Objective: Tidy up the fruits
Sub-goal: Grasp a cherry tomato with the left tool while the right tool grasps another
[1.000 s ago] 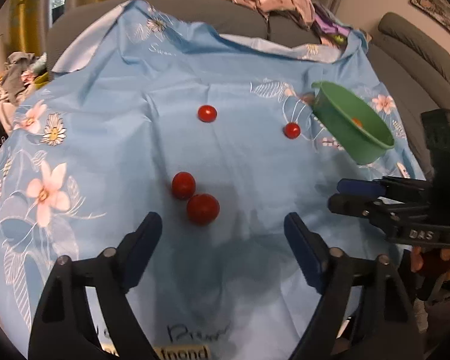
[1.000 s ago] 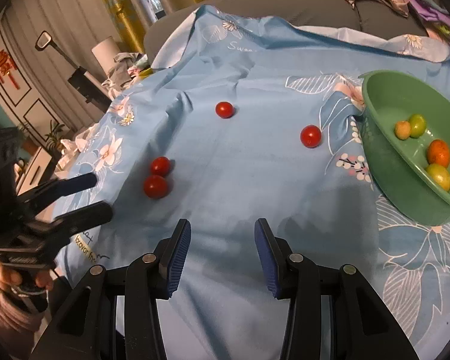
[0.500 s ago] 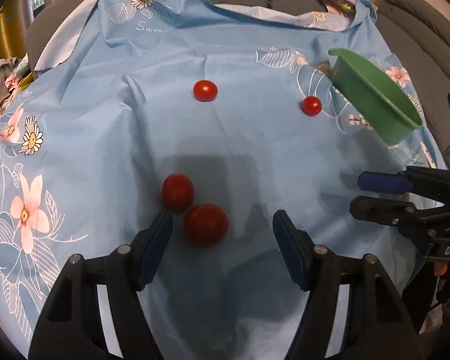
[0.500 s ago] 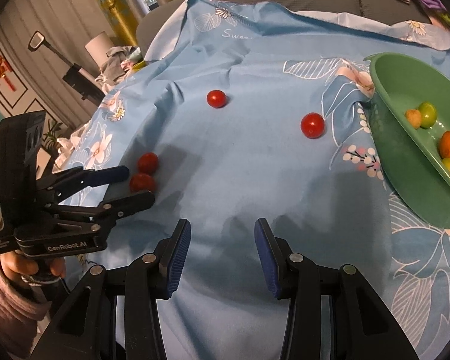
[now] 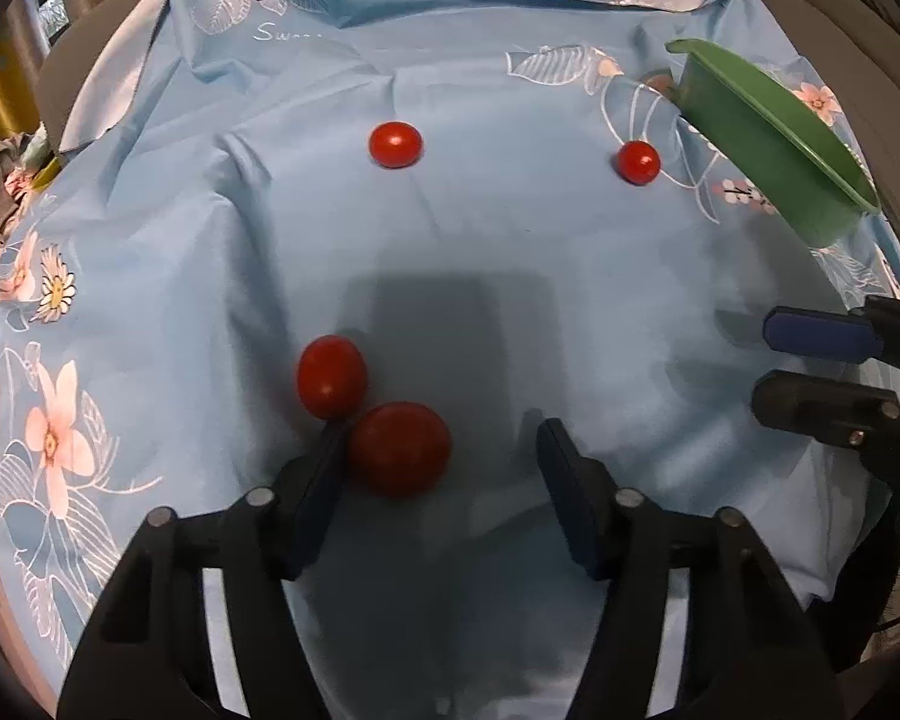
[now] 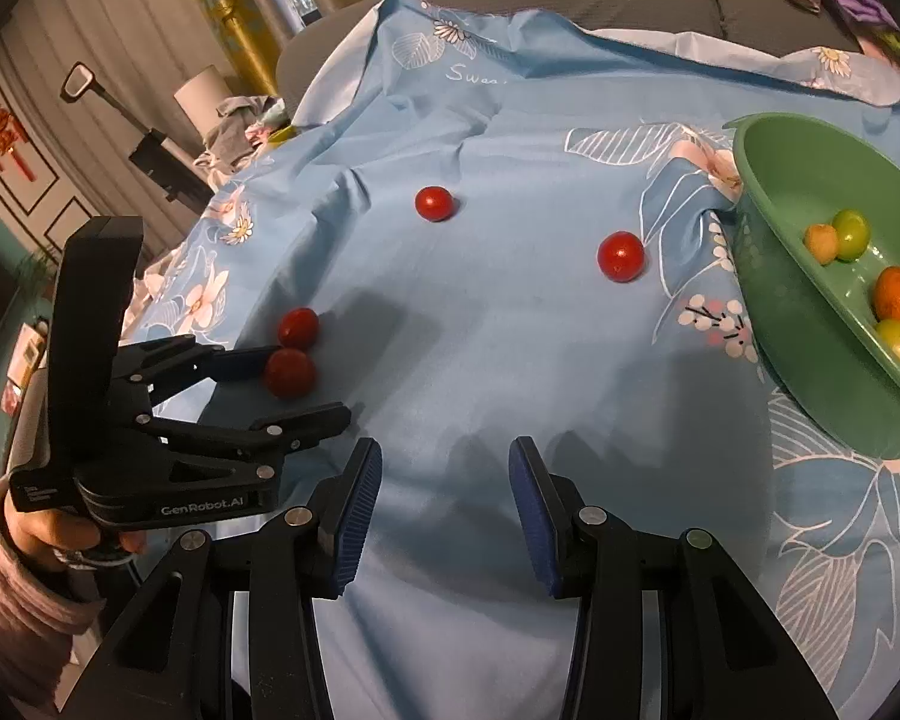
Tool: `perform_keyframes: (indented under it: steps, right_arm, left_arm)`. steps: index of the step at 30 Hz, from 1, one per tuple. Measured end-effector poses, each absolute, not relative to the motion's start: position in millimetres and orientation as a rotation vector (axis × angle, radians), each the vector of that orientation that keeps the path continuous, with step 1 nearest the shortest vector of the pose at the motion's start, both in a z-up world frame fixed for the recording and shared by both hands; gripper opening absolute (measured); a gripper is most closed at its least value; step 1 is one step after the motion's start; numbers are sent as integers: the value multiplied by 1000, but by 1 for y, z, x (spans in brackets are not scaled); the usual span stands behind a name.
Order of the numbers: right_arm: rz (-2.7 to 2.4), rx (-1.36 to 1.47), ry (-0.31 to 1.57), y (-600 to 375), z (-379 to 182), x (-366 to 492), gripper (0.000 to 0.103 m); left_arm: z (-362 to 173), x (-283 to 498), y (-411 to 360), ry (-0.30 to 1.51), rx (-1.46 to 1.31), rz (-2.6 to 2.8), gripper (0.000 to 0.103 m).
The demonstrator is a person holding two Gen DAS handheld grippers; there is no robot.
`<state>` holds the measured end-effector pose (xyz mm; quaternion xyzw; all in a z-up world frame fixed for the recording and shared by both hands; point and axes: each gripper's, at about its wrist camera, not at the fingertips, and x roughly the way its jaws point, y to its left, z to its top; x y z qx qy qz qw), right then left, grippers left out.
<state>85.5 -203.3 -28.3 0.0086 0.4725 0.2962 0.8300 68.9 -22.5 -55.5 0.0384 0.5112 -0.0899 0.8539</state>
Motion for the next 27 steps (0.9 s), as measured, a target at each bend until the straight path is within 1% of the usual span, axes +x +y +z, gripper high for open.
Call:
perform_keyframes:
  steps: [2, 3, 5, 6, 19, 27]
  right_arm:
    - [629, 19, 1001, -204, -28, 86, 45]
    - [628, 18, 1002, -203, -28, 86, 45]
    - [628, 14, 1002, -203, -28, 86, 45]
    - [628, 15, 1002, -204, -29, 85, 45]
    - [626, 3, 1007, -200, -29, 85, 45]
    - [662, 9, 1001, -191, -28, 89, 45]
  left_arm:
    - [-55, 68, -19, 1062, 74, -172, 46]
    - [-54, 68, -18, 1059, 71, -168, 43]
    - [-54, 69, -14, 1054, 52, -165, 33]
    - [-55, 70, -13, 1059, 40, -169, 31]
    - [-50, 67, -9, 1027, -43, -213, 31]
    - [-18, 51, 4, 930, -112, -232, 31]
